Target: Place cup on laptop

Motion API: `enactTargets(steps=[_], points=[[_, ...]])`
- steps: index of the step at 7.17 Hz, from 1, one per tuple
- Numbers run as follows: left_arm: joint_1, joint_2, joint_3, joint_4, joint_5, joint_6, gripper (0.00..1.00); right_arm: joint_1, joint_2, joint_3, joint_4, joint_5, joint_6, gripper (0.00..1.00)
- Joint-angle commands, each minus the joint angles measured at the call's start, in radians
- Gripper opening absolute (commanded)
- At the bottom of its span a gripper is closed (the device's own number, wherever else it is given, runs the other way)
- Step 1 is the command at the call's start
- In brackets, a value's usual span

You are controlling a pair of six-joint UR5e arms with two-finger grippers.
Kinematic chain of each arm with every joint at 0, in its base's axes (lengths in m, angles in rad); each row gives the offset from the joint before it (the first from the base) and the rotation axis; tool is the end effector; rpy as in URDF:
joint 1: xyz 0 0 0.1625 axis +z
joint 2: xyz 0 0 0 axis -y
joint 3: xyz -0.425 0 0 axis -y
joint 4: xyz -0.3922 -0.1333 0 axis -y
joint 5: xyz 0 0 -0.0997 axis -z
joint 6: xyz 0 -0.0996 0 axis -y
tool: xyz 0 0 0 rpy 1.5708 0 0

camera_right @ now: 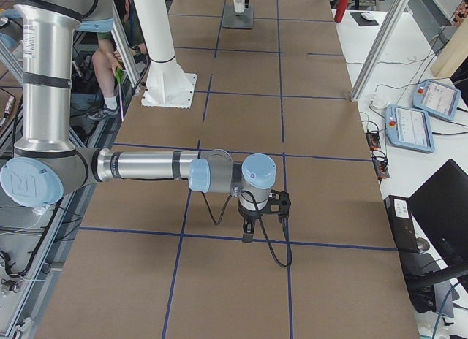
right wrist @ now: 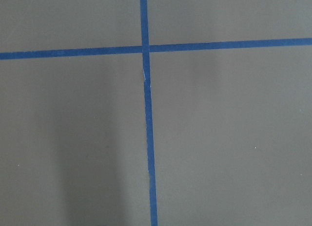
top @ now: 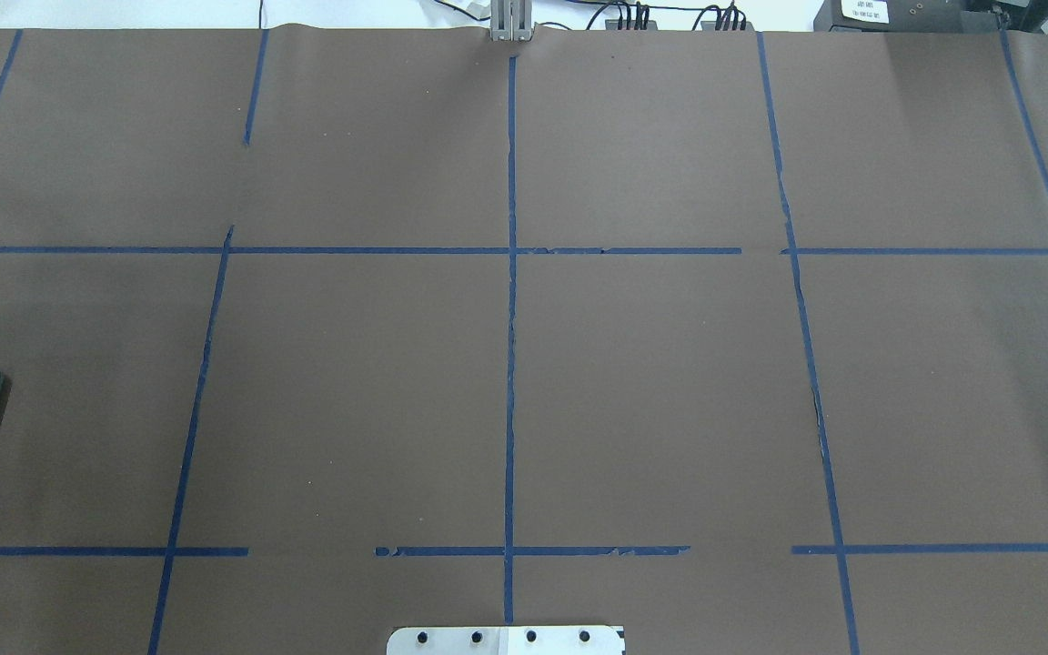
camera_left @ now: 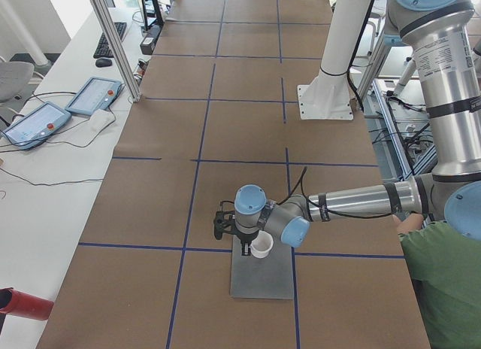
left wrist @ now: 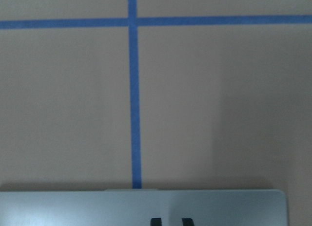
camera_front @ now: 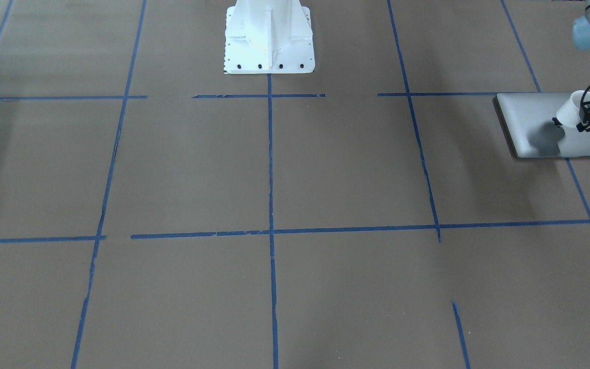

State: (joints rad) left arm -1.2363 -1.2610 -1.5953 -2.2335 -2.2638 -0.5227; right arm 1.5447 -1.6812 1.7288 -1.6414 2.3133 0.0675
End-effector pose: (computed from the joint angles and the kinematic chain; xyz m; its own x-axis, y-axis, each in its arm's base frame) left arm 0.0549 -0.3702 0.7121 0.7150 -0.0268 -0.6986 0.0598 0.9980 0.0228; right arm 0.0544 -0.4445 0.6419 0.7370 0.0637 0.6729 -0.0237 0.9974 -0.0685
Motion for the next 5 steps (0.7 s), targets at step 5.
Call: enactTargets(steps=[5], points=[[0.012,0.018,0.072,-0.146,0.001,-0.123,0.00,0.000,0.000,0.000,0.000,0.000,0.000,1.00]])
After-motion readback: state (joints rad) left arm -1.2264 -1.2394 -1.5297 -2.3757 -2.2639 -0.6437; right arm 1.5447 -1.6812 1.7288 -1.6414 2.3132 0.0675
